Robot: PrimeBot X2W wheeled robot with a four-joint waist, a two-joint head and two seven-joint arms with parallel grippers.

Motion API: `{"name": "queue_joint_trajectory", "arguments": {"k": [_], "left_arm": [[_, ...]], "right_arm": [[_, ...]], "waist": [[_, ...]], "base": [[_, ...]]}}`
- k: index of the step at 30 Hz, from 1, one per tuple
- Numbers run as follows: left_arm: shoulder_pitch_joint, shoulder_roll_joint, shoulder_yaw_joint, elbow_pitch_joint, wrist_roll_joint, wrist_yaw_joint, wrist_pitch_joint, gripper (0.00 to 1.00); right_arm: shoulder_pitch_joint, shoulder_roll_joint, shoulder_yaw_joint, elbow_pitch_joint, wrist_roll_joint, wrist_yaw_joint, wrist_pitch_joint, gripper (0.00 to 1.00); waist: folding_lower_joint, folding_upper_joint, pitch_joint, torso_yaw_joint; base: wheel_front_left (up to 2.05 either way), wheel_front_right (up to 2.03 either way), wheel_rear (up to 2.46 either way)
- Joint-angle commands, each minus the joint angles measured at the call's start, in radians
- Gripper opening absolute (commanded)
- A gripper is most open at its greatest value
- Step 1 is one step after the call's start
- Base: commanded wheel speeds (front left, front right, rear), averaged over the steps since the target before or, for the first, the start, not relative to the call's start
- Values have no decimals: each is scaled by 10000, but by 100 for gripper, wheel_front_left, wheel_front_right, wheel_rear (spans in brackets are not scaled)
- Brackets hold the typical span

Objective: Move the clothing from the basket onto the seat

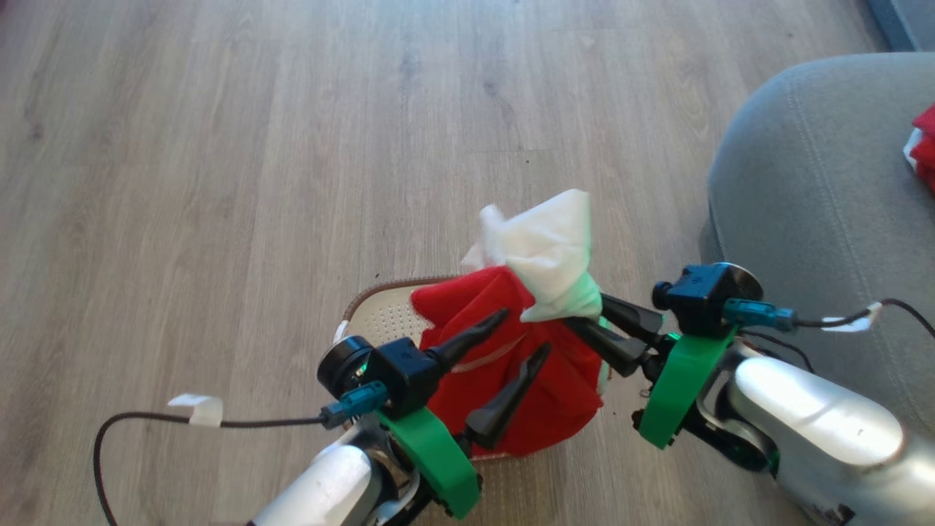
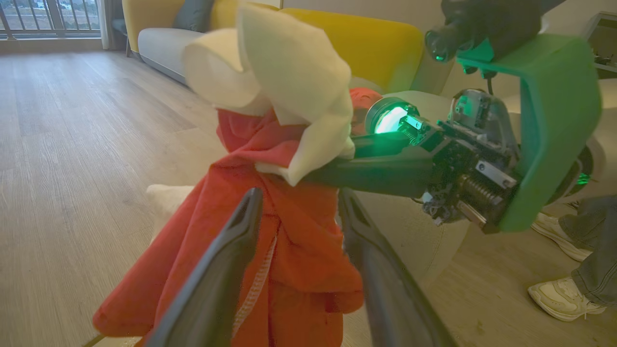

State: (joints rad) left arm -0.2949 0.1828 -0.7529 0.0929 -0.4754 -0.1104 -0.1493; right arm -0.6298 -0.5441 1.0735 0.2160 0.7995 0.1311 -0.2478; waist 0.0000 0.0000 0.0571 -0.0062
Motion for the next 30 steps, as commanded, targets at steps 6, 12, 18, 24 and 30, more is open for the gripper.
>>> {"name": "queue_joint_trajectory", "arguments": {"k": [6,12,18,24,30], "left_arm": [[-533,9,398,-37,125,210,-303,100],[-689,-51,420,203,227,320,-494,100],[-836,-209,293,265,243,322,-576,100],[-991,-409,108,360,216,298,-573,100],[-1154,-511,-51,518,226,264,-594,100]], "right_arm": [[761,-188,-1121,-262,-350,-4,-138,0],[1350,-214,-2374,-445,-814,-4,-138,0],[1811,-299,-3263,-633,-1149,-4,-138,0],[2199,-283,-4085,-714,-1398,-4,-139,0],[2453,-171,-4569,-735,-1601,-4,-139,0]], "waist": [[0,0,82,-474],[0,0,316,-1327],[0,0,596,-2360],[0,0,893,-3258],[0,0,1069,-3826]], "base": [[0,0,0],[0,0,0],[0,0,0],[0,0,0],[0,0,0]]}}
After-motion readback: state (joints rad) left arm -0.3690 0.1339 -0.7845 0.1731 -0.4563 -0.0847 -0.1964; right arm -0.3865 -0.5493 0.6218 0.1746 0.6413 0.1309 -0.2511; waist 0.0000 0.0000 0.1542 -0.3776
